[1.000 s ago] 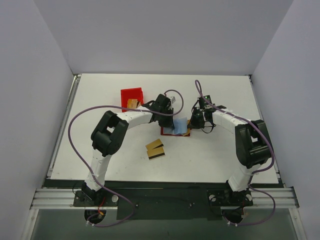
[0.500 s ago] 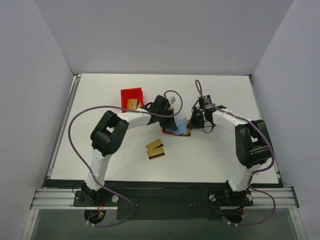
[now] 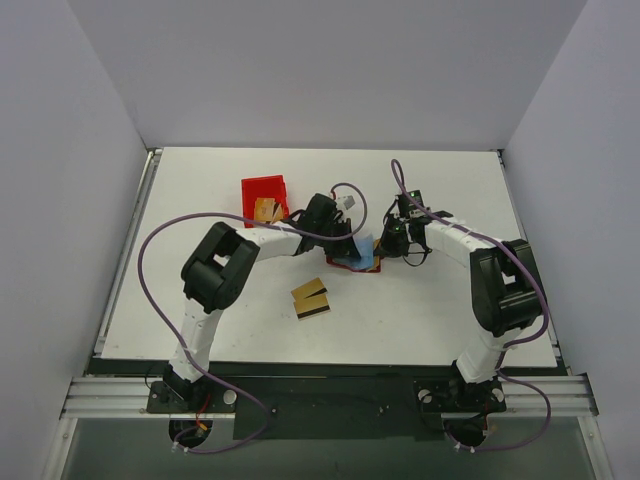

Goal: Put the credit cards into the card holder
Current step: Open the card holder at the center of the board.

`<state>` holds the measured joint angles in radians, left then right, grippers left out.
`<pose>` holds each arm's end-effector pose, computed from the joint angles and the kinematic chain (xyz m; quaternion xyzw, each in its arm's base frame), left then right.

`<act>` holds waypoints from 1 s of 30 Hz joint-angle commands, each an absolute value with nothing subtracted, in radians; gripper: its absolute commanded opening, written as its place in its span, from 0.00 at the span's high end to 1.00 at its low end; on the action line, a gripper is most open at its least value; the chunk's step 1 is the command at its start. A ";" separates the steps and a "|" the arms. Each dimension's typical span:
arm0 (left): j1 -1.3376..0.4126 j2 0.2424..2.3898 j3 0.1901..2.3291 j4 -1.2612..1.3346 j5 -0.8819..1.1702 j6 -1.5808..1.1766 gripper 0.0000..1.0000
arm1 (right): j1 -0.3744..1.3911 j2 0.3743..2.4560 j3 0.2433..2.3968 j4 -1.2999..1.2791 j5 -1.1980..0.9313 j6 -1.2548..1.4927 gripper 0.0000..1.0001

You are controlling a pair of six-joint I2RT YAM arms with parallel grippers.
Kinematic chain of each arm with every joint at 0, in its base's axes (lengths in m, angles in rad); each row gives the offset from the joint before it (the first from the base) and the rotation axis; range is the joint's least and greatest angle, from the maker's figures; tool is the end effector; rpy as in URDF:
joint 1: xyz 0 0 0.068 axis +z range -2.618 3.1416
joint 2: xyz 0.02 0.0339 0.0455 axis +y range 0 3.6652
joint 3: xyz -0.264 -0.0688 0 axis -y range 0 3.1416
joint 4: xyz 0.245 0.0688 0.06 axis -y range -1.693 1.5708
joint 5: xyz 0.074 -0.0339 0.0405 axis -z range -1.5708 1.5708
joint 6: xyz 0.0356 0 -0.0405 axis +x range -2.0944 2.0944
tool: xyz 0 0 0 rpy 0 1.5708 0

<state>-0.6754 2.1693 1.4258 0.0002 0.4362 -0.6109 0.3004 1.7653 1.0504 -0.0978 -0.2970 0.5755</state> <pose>0.3558 -0.3043 0.1380 0.1158 0.8907 -0.3939 0.1953 0.3500 0.1193 0.1788 0.0717 0.9176 0.2797 0.2731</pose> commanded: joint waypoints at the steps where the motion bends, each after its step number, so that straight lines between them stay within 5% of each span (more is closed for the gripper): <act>1: -0.693 2.109 1.413 0.106 0.466 -0.615 1.00 | 0.305 1.801 1.049 -0.133 -0.273 0.587 1.00; 17: -0.692 2.125 1.419 0.081 0.453 -0.609 1.00 | 0.304 1.525 0.991 -0.192 0.032 0.595 1.00; 30: -0.690 2.125 1.416 0.084 0.451 -0.607 1.00 | 0.311 1.525 0.954 -0.046 -0.262 0.587 1.00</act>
